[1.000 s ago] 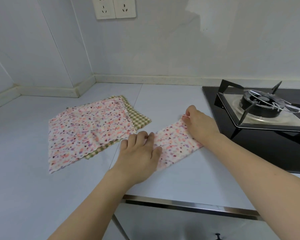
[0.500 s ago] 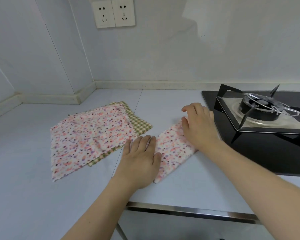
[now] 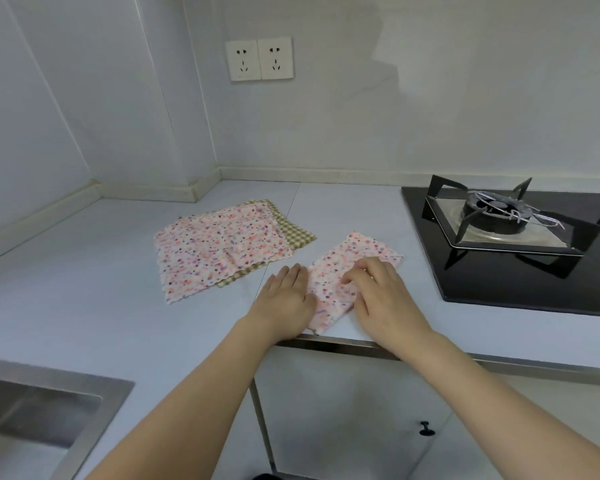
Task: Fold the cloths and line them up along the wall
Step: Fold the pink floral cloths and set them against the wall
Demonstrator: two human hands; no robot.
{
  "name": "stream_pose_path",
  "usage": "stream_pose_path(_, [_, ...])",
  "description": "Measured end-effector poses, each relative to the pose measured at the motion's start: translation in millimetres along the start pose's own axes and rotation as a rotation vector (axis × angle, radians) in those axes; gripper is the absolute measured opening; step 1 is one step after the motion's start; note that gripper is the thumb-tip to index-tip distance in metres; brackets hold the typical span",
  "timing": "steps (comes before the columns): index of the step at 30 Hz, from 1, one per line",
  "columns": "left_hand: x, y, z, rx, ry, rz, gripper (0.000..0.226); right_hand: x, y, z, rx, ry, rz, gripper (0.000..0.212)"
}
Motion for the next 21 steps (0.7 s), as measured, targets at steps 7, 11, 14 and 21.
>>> stream_pose_path(7, [3.3,33.5,13.9,0.127,0.067,0.026,0.074,21.5,46.4,3.2,0.122,0.203,0.159,0.04])
stream_pose_path(11, [-3.2,62.5,22.9,0.182,-0.011,-0.018,0.082,27.4,53.4,7.3,-0.03,0.192,0.217,0.022])
stream_pose_path(14, [-1.2,68.9,31.9,0.105,-0.006,-0.027,0.06,28.5,53.2,20.8,0.005,0.112,0.2,0.028])
stream_pose_path(21, [-14.3,46.3,58.5,-0.247,0.569,0.063,0.029,-2.4,20.4,45.4,0.201,-0.443,-0.339,0.023])
Point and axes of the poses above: each hand's wrist, its own y-axis away from the middle knuckle, its own z-axis out of the back of the hand, x = y × z, the point moved 2 cm from there along -y, towards the middle knuckle, and after that the axes turned 13 degrees about -z, right-handed, at the moved point
